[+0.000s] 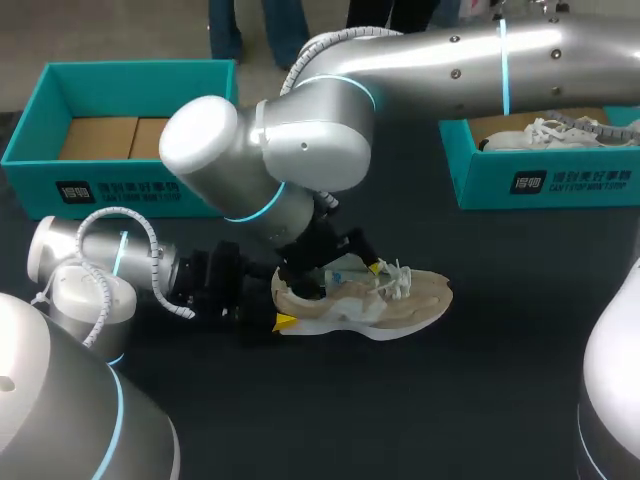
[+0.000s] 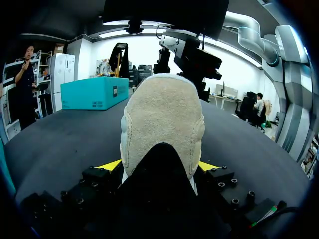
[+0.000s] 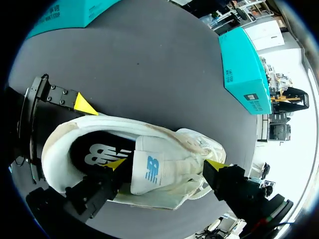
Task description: Take the shoe out of the shoebox, open the shoe tongue, remove and reinsert the insole, then place the shoe into the shoebox
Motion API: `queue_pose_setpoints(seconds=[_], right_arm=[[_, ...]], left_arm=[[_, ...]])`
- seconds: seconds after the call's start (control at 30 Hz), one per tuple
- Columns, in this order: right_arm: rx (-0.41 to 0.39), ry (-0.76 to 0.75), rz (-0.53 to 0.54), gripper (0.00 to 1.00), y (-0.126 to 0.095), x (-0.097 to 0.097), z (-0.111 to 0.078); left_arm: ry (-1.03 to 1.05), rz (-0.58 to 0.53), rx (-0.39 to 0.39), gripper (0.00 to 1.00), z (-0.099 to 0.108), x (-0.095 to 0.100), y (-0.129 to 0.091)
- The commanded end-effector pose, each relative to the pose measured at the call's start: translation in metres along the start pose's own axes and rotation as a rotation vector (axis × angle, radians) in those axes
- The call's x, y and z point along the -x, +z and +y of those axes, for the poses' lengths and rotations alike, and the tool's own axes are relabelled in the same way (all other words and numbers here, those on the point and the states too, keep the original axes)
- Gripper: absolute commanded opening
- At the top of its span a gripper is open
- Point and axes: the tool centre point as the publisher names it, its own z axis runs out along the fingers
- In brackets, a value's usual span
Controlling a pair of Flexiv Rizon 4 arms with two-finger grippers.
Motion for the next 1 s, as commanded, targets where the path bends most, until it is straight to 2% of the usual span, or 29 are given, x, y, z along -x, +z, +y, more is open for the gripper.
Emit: queue_pose_setpoints(seconds=[0.03, 0.17, 0.2, 0.3, 0.33, 0.37, 0.53, 0.67, 0.9, 1.0], right_arm=[[-0.022, 0.023, -0.009, 1.0, 0.002, 0.007, 0.005], [-0.037, 0.057, -0.021, 1.0, 0.001, 0.017, 0.006], [-0.045, 0.062, -0.023, 0.94, 0.002, 0.019, 0.006], [-0.059, 0.078, -0.022, 0.65, 0.004, 0.022, 0.007], [-0.062, 0.084, -0.022, 0.49, 0.004, 0.023, 0.007], [-0.066, 0.087, -0.021, 0.44, 0.004, 0.023, 0.007], [-0.075, 0.101, -0.007, 0.31, -0.001, 0.026, 0.007], [-0.093, 0.129, 0.022, 0.29, -0.003, 0.029, 0.007], [-0.131, 0.173, 0.082, 0.39, -0.008, 0.036, 0.007], [-0.137, 0.187, 0.097, 0.38, -0.012, 0.038, 0.006]], left_arm=[[0.0, 0.001, 0.004, 0.0, 0.003, 0.0, 0.0], [0.0, 0.001, 0.004, 0.0, 0.003, 0.0, 0.0], [0.0, 0.001, 0.004, 0.0, 0.003, 0.0, 0.0], [0.0, 0.001, 0.004, 0.0, 0.003, 0.0, 0.0], [0.0, 0.001, 0.004, 0.0, 0.003, 0.0, 0.0], [0.0, 0.001, 0.004, 0.0, 0.003, 0.0, 0.0], [0.0, 0.001, 0.004, 0.0, 0.003, 0.0, 0.0], [0.0, 0.001, 0.004, 0.0, 0.003, 0.0, 0.0], [0.0, 0.001, 0.004, 0.0, 0.003, 0.0, 0.0], [0.0, 0.001, 0.004, 0.0, 0.003, 0.0, 0.0]])
